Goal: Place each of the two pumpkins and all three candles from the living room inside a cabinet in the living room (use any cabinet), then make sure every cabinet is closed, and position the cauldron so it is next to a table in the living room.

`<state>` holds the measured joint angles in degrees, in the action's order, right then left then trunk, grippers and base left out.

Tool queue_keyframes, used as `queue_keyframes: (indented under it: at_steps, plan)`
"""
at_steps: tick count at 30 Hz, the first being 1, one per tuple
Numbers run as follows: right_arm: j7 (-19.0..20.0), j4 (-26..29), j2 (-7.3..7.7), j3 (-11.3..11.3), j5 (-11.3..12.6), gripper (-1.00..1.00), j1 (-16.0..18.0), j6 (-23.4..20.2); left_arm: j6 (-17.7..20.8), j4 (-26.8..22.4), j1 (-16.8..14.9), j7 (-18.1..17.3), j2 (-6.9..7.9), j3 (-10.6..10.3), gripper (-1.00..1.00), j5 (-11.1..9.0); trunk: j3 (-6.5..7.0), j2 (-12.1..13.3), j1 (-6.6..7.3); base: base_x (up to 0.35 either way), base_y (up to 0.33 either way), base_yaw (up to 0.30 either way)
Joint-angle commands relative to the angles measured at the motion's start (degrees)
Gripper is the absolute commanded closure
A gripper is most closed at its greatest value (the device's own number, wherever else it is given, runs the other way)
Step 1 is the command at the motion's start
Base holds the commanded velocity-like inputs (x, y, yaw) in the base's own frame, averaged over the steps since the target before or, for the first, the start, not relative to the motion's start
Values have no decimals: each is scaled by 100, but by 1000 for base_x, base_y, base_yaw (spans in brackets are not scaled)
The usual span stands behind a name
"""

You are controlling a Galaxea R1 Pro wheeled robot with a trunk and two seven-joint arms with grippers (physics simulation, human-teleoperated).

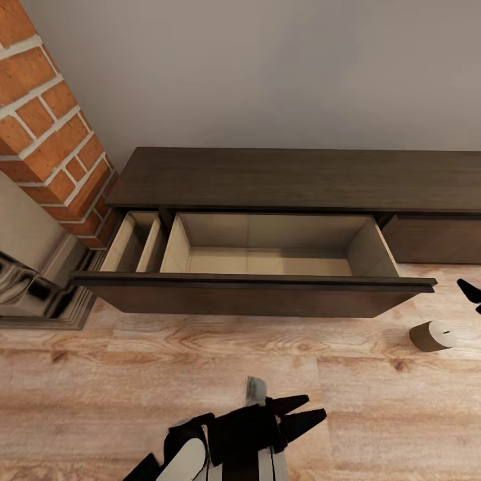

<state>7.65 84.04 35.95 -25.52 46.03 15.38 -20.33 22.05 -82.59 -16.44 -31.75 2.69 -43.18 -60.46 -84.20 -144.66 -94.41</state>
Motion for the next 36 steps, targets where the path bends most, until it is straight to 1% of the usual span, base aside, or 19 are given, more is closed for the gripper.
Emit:
queue_keyframes:
  at_steps: [1, 2, 4, 6, 7, 8, 9, 12, 14, 17, 20, 22, 26, 28, 29, 32, 34, 35, 36]
  plan:
    - [1, 2, 0, 32, -13, -100, 0, 33, 69, -143, -14, 71, -96, 0, -100, 9, 0, 0, 0, 0, 0, 0]
    - [4, 4, 0, 44, -17, -100, 0, 46, 184, -197, -22, 97, -153, 39, -100, 14, 0, 0, 0, 0, 0, 0]
    - [6, 5, 0, 54, -20, -100, 0, 55, 406, -245, -32, 110, -217, 218, -100, 20, 0, 0, 0, 0, 0, 0]
    - [51, 6, 0, 62, -23, -100, 0, 62, 652, -272, -41, 83, -310, 826, -100, 24, 0, 0, 0, 0, 0, 0]
    - [71, 7, 0, 63, -23, -100, 0, 63, 675, -273, -42, 47, -335, 983, -100, 25, 0, 0, 0, 0, 0, 0]
    - [77, 7, 0, 63, -23, -100, 0, 63, 683, -274, -42, 22, -348, 1040, -100, 25, 0, 0, 0, 0, 0, 0]
    - [91, 7, 0, 64, -23, -100, 0, 64, 690, -276, -43, -72, -422, 1161, -100, 25, 0, 0, 0, 0, 0, 0]
    - [101, 11, 0, 64, -23, -100, 0, 64, 683, -282, -43, -223, -657, 1317, -100, 26, 0, 0, 0, 0, 0, 0]
    - [104, 14, -3, 66, -24, -100, 0, 64, 585, -283, -43, -267, -801, 1391, -100, 26, 0, 0, 0, 0, 0, 0]
    - [106, 15, -9, 126, -24, -100, 0, 68, 258, -279, -44, -282, -864, 1426, -100, 23, 0, 0, 0, 0, 0, 0]
    - [112, 22, -55, 263, -28, -100, 0, 78, -173, -262, -44, -257, -880, 1446, -100, 17, 0, 0, 0, 0, 0, 0]
    - [108, 29, -85, 387, -30, -100, 0, 82, -388, -262, -44, -239, -888, 1450, -100, 1, 0, 0, 0, 0, 0, 0]
    - [104, 37, -104, 555, -32, -100, 0, 177, -573, -254, -44, -216, -912, 1455, -100, -17, 0, 0, 0, 0, 0, 0]
    - [105, 38, -105, 632, -32, -100, 0, 199, -585, -257, -44, -239, -928, 1458, -100, -19, 0, 0, 0, 0, 0, 0]
    - [105, 41, -105, 738, -37, -100, 0, 208, -633, -257, -44, -267, -930, 1473, -100, -24, 0, 0, 0, 0, 0, 0]
    - [99, 39, -112, 908, -40, -100, 0, 219, -1364, -231, -34, -305, -891, 1535, -100, -32, 0, 0, 0, 0, 0, 0]
    - [97, 37, -113, 1008, -41, -100, 0, 229, -1530, -227, -30, -310, -880, 1544, -100, -34, 0, 0, 0, 0, 0, 0]
    - [102, 34, -117, 1165, -41, -100, 0, 418, -1675, -223, -27, -406, -854, 1553, -100, -35, 0, 0, 0, 0, 0, 0]
    - [103, 34, -119, 1228, -41, -100, 0, 455, -1686, -219, -26, -471, -856, 1545, -100, -35, 0, 0, 0, 0, 0, 0]
